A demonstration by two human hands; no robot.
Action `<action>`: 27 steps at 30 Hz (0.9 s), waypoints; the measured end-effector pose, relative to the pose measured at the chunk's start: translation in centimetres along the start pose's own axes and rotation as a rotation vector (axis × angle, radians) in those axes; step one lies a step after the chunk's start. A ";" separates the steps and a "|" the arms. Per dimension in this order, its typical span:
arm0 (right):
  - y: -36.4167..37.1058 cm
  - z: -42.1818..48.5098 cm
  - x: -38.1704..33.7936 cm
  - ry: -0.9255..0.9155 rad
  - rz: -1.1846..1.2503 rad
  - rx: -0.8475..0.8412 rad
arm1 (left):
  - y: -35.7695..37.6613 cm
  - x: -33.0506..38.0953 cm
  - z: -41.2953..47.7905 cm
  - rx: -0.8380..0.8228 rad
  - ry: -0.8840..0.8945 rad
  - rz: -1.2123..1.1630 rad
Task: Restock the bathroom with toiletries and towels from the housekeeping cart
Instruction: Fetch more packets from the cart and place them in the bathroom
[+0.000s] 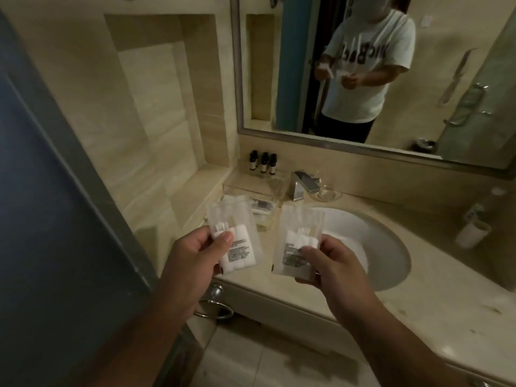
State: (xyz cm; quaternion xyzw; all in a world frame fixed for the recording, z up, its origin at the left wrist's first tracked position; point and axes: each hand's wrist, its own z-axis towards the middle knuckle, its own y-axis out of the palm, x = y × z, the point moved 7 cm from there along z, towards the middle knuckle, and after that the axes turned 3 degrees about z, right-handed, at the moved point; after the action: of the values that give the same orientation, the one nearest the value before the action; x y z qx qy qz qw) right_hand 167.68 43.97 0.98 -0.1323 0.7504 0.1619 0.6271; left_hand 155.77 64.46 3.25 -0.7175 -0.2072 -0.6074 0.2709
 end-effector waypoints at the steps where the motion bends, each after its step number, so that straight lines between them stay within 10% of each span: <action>1: 0.1 0.8 0.6 0.022 0.012 -0.004 | 0.1 -0.4 0.7 0.004 -0.020 -0.006; 27: 3.2 21.8 8.4 0.329 0.079 0.263 | 4.4 -15.1 27.3 -0.148 -0.424 -0.138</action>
State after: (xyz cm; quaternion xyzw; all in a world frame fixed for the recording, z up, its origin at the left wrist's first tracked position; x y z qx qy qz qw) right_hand 184.48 55.85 -10.55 -0.0446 0.8620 0.0631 0.5010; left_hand 176.56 79.04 -15.33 -0.8310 -0.2630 -0.4738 0.1257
